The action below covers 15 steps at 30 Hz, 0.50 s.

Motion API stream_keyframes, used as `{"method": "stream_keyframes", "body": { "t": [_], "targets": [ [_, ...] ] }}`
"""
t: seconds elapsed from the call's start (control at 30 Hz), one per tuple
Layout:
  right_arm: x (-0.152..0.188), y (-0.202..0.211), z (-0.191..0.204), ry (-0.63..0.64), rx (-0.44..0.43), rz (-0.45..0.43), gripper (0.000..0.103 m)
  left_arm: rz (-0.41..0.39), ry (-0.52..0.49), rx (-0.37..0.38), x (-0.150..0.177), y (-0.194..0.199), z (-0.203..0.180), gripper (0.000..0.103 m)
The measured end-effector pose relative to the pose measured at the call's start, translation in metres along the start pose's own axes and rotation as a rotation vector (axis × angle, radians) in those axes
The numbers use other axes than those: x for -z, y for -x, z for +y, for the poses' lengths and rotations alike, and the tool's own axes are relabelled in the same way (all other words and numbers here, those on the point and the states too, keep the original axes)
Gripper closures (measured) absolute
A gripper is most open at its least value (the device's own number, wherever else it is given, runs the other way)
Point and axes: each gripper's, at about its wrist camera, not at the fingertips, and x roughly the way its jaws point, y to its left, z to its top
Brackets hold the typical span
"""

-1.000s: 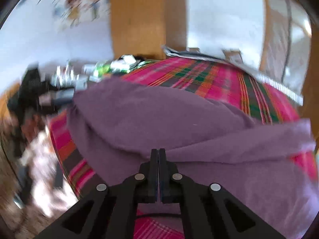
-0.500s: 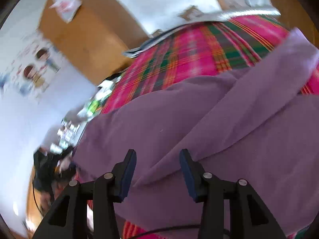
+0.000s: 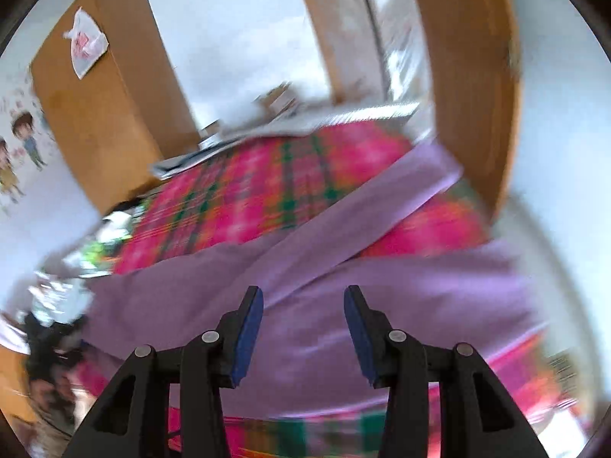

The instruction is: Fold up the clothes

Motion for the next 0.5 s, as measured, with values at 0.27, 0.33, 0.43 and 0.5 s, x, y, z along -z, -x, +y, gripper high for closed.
{"method": "stream_keyframes", "body": {
  "t": [0.27,0.33,0.43,0.5],
  "targets": [
    [0.020,-0.030,0.005,0.044,0.008,0.106,0.057,0.015,0.018,-0.015,0.003,0.001,0.001,0.055],
    [0.035,-0.048,0.017,0.043,-0.062,0.141,0.057,0.018,0.011,-0.019,0.003,0.003,0.000,0.055],
    [0.053,-0.071,0.042,0.032,-0.179,0.173,0.057,0.005,0.014,-0.027,0.001,0.008,0.000,0.055],
    [0.056,-0.084,0.059,0.021,-0.245,0.182,0.057,-0.014,0.031,-0.021,0.000,0.011,0.002,0.055]
  ]
}}
